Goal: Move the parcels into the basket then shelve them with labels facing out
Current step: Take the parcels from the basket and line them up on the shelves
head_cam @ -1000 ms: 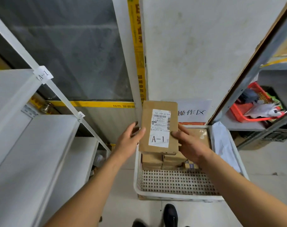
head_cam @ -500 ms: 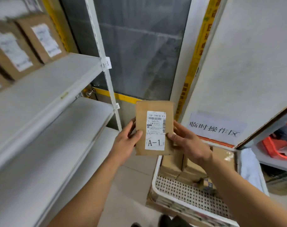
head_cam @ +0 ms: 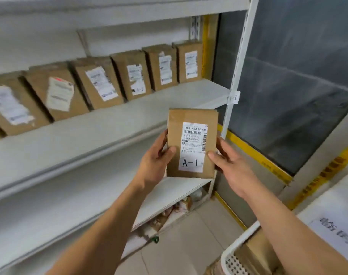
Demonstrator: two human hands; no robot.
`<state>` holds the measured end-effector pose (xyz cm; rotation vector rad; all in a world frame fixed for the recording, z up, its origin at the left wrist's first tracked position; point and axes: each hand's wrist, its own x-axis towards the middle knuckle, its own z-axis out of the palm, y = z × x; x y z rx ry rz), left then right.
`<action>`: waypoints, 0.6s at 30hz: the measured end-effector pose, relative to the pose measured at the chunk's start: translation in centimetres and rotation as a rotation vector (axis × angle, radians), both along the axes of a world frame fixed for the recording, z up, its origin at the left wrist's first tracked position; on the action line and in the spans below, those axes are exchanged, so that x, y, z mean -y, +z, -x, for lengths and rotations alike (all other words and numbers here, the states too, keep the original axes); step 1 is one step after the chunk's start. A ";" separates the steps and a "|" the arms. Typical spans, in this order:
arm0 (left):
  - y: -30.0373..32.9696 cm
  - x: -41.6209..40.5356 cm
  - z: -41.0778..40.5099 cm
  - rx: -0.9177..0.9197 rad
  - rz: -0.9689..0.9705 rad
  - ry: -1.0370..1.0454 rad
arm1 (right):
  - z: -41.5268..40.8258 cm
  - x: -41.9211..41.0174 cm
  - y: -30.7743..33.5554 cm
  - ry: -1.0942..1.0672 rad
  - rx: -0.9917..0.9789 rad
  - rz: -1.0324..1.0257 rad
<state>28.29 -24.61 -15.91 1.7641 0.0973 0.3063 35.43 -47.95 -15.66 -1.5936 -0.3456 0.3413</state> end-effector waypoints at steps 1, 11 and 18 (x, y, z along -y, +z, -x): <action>0.6 -0.8 1.0 0.018 0.007 0.041 | -0.1 -1.2 0.5 0.044 0.025 -0.008; 6.4 -10.0 13.6 0.149 0.036 0.408 | 3.7 -16.0 5.2 0.444 0.240 -0.110; 7.3 -18.5 21.0 0.186 0.005 0.577 | 9.2 -27.8 7.1 0.554 0.295 -0.110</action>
